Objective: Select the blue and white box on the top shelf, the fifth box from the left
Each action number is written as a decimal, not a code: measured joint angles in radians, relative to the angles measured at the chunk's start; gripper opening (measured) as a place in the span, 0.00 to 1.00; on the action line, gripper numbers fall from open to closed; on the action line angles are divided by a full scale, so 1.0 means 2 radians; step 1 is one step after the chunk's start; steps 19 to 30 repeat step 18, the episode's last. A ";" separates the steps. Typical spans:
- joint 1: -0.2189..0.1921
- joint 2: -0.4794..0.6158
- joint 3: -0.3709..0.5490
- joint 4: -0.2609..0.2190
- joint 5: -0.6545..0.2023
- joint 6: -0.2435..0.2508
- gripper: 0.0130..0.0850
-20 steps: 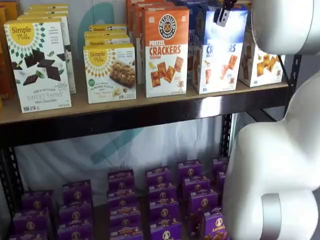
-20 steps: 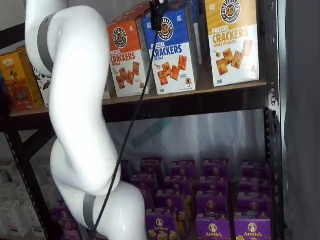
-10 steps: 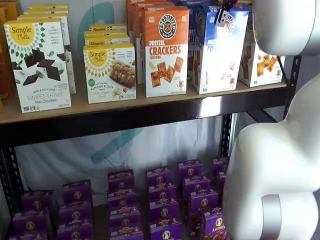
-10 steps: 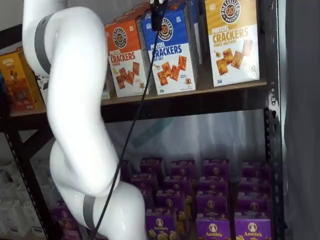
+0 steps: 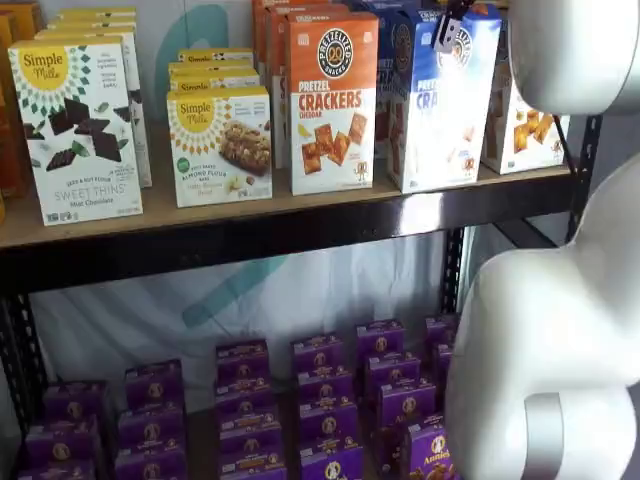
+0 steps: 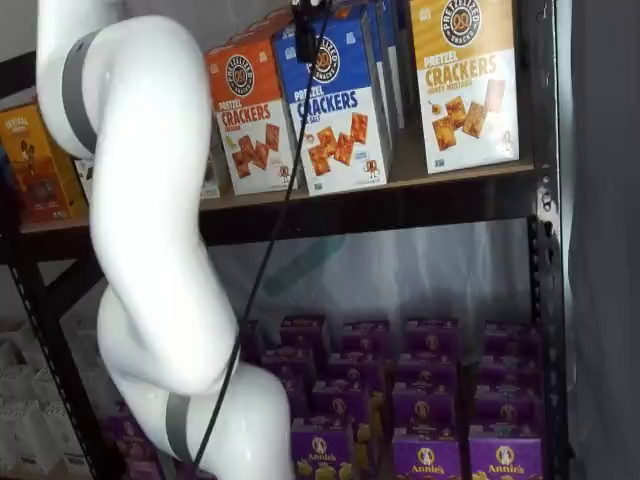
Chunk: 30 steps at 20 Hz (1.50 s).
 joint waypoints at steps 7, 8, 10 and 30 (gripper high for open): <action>0.002 -0.040 0.024 -0.004 0.033 0.005 0.61; 0.002 -0.047 0.030 -0.004 0.035 0.005 0.61; 0.003 -0.063 0.046 -0.006 0.037 0.005 0.61; 0.004 -0.118 0.113 -0.013 0.032 0.002 0.61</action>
